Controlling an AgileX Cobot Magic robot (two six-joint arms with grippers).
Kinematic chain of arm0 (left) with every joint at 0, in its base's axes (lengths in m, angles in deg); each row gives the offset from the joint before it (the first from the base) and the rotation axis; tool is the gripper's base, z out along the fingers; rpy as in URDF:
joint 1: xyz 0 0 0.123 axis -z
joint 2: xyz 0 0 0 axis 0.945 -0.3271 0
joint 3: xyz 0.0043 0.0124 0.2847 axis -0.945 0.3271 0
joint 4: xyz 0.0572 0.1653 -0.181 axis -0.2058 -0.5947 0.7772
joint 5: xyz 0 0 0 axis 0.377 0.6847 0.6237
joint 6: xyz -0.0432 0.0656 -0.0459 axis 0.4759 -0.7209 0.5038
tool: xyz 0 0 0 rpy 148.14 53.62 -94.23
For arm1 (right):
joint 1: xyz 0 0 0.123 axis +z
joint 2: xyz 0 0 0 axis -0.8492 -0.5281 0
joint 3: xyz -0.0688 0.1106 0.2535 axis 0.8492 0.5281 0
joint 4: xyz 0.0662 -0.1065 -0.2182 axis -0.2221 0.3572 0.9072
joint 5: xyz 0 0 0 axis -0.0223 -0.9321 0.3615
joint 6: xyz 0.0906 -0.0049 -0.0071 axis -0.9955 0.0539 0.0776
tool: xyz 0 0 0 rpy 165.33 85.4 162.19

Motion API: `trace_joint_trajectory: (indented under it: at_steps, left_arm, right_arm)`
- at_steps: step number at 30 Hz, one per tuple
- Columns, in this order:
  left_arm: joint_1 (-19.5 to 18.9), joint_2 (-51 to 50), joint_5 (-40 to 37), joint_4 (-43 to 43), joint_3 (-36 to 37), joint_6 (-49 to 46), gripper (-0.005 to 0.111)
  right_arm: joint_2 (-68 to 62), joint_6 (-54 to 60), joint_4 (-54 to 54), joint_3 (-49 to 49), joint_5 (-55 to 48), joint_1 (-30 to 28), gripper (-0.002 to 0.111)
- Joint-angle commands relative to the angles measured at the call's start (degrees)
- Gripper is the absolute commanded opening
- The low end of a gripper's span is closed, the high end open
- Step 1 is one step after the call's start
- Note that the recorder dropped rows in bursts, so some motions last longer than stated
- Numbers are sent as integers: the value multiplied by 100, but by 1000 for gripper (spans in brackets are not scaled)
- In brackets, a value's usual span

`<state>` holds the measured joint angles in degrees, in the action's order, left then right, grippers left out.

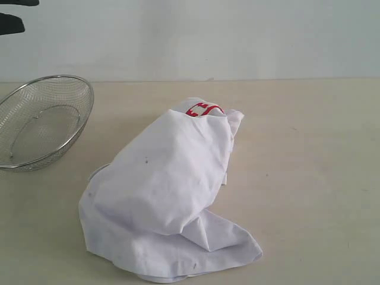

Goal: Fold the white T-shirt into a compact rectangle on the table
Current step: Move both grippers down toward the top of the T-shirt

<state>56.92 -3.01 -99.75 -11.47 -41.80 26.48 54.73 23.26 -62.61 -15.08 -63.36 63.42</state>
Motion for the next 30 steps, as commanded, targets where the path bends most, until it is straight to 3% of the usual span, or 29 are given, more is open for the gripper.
trace_joint_trajectory:
  at_steps: [1,3,8,14,20,24,30]
  left_arm:
    - [195,288,-385,175,9,-61,56]
    - [255,407,-413,199,9,-61,56]
    - [270,580,-437,141,9,-61,56]
    - [270,615,-647,40,9,-109,56]
    - [270,615,-924,40,9,-109,52]
    - [270,678,-1018,61,9,-220,49]
    - [270,856,-1032,119,9,-355,49]
  right_arm:
    - [29,-854,-97,-2,1215,-13,0]
    - [29,-1420,-59,-2,1752,-13,0]
    - [-196,-1416,-31,-1137,-626,-13,0]
    - [-1692,-1277,-41,-2537,-1575,-13,0]
    - [-3897,-570,-54,-4270,-3271,-13,0]
    - [-5200,263,-723,-5335,-4613,-13,0]
    - [-6557,1255,-1244,-5927,-4796,-13,0]
